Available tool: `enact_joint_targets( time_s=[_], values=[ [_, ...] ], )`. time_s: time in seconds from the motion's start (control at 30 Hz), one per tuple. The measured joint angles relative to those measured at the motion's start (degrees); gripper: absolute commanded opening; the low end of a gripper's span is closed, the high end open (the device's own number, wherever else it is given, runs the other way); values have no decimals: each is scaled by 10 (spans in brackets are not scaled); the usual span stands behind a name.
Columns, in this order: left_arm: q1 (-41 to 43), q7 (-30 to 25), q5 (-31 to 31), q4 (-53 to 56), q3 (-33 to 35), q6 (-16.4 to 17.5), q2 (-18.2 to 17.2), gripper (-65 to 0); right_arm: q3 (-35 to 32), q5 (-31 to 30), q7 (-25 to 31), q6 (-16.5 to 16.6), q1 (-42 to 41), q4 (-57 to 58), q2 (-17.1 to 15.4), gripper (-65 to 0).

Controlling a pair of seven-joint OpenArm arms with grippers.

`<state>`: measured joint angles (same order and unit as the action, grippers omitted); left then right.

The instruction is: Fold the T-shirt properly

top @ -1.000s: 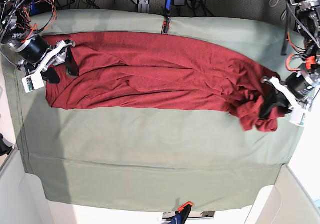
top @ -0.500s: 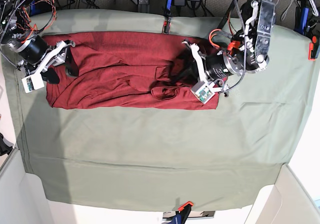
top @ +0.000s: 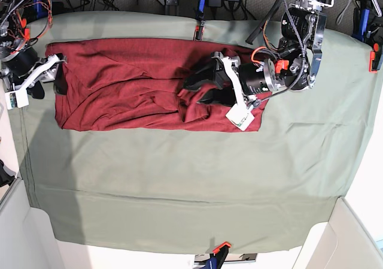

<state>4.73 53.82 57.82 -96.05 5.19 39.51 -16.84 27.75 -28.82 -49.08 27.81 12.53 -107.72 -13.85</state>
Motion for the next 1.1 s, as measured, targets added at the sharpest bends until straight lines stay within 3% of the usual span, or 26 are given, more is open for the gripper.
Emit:
enact_joint_targets(
  time_s=[0.07,0.47,0.77,0.93,1.1],
  values=[
    [0,0,3,-10,0,0,0,-287,1,-1,11,-2,-6,33,-15,-203],
    [2,4,19,-12,0,0,0,-287,-21,-49,30,9,-101,247,-29,-203],
    [8,78,133,-12,0,0,0,-287,-70,-111,-1,10,-103,248,-25,-205],
    [11,90,143,-12,0,0,0,-287,-70,-128,-27,18,-99,228,-12,-205],
    [11,90,139,-12,0,0,0,-287,-73,-123,-53,20,-95,195,22,-205]
  ],
)
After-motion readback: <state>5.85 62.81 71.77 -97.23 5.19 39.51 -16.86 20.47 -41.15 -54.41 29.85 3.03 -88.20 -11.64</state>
